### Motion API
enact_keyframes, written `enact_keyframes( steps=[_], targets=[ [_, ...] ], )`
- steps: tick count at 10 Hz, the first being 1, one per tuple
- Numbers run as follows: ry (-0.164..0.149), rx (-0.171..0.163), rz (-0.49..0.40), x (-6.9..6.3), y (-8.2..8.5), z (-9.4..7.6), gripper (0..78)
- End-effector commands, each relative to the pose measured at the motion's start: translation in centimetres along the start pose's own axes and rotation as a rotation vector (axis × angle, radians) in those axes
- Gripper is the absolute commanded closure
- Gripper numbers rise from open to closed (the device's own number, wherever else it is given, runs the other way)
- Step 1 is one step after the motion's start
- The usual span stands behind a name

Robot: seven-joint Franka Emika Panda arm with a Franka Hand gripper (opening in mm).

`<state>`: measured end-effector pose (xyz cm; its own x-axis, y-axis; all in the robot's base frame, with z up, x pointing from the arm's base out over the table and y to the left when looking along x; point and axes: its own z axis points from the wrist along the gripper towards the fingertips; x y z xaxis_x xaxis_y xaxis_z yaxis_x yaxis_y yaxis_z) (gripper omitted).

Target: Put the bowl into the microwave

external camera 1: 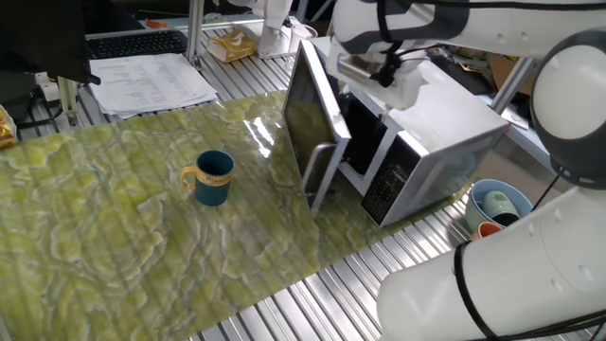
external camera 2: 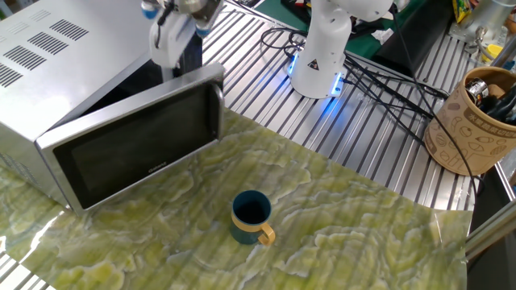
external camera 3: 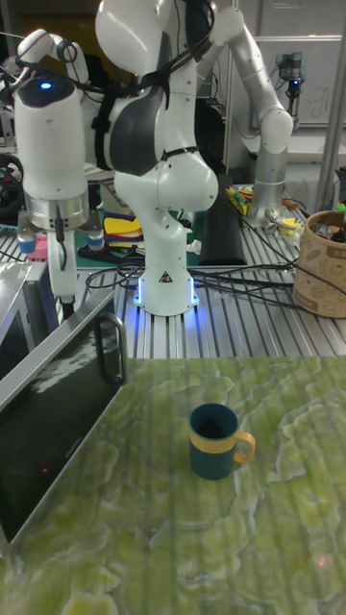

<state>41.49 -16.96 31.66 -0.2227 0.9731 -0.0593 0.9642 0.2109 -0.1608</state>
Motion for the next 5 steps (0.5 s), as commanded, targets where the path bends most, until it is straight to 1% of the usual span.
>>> enact_keyframes(
  steps=[1, 2, 3, 4, 5],
  targets=[
    [0.033, -0.06, 0.027, 2.1, 1.6, 0.6, 0.2],
    [0.048, -0.077, 0.031, 2.2, 1.8, 0.3, 0.2],
    [0.05, -0.081, 0.029, 2.2, 1.9, 0.2, 0.2],
    [0.059, -0.099, 0.017, 2.5, 2.3, -0.1, 0.2],
    [0.057, -0.11, 0.009, 2.8, 2.6, -0.1, 0.2]
  ],
)
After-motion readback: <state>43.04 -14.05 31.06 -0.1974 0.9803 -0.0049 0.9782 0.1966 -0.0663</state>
